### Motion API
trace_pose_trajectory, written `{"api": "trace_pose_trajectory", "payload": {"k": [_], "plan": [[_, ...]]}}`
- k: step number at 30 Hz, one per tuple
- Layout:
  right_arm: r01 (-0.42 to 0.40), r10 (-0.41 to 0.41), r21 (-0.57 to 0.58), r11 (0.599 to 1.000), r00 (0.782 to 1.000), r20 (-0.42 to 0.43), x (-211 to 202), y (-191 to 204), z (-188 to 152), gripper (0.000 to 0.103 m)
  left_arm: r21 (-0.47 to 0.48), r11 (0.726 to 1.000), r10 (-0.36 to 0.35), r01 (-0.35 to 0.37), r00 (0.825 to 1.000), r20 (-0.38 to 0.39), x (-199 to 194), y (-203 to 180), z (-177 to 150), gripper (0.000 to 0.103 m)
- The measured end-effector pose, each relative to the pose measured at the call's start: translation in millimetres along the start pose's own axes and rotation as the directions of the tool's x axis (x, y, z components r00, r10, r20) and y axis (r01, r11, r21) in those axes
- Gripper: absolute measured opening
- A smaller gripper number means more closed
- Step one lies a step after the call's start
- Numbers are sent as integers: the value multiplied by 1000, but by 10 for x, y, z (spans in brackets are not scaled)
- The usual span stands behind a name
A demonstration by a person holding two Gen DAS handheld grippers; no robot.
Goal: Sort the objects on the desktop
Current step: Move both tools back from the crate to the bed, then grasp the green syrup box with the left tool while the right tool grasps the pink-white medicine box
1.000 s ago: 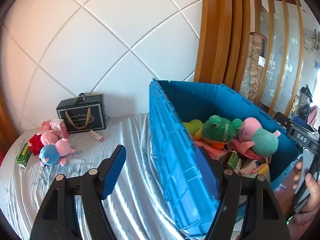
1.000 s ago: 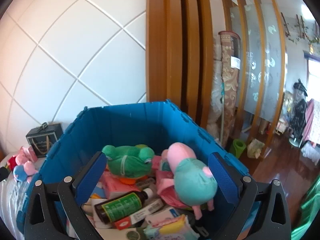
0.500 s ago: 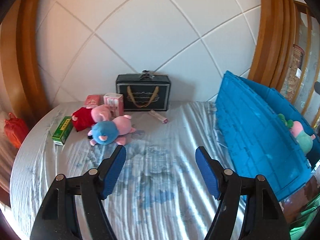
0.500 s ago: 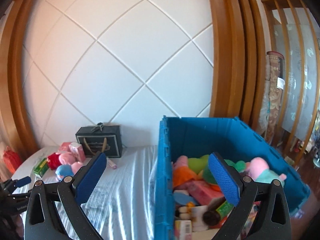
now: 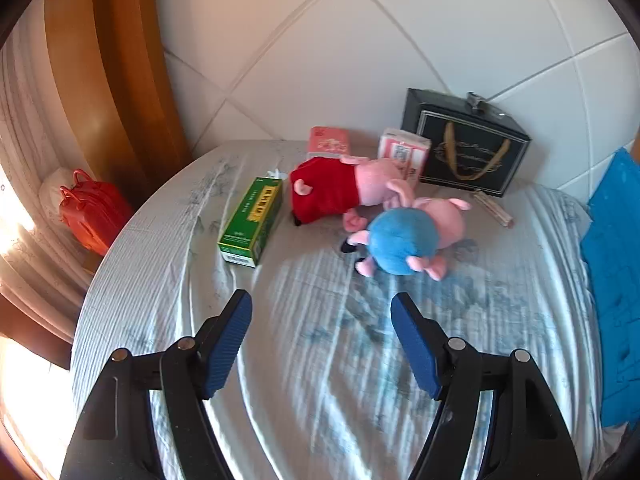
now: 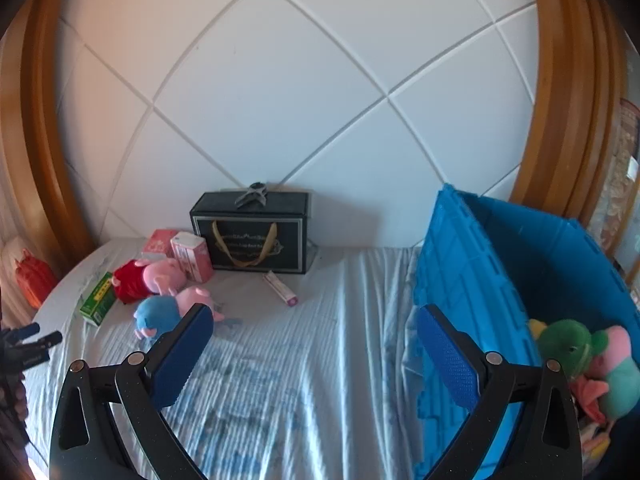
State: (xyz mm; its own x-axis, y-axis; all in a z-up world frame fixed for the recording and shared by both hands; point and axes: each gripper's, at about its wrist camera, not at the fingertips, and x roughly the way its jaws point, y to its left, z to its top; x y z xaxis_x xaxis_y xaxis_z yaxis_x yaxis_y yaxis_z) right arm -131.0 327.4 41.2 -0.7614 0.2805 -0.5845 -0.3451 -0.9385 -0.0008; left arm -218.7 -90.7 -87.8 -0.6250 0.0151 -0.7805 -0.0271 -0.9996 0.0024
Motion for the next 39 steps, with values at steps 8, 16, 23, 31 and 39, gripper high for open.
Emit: {"api": "trace_pose_trajectory", "payload": {"k": [8,16,23,31,39], "plan": [[-75,74,3,997,980,-187,1657,127,150,103,55,994,98,-91,984,-152,1288,620,718,71],[-129,112,-19,991,914,-389,3089,193,96,103,72,993,115,-97,945,-306,2326,825,1021,71],[-179,121,-70,981,858,-500,3971,363,-50,103,108,986,163,-131,907,-389,2783,809,981,71],[-173,72,-128,977,823,-564,4670,552,-179,103,115,986,157,-120,895,-417,2924,810,839,59],[-145,19,-154,977,787,-617,4912,731,-245,35,112,983,181,-148,899,-398,2773,844,780,53]]}}
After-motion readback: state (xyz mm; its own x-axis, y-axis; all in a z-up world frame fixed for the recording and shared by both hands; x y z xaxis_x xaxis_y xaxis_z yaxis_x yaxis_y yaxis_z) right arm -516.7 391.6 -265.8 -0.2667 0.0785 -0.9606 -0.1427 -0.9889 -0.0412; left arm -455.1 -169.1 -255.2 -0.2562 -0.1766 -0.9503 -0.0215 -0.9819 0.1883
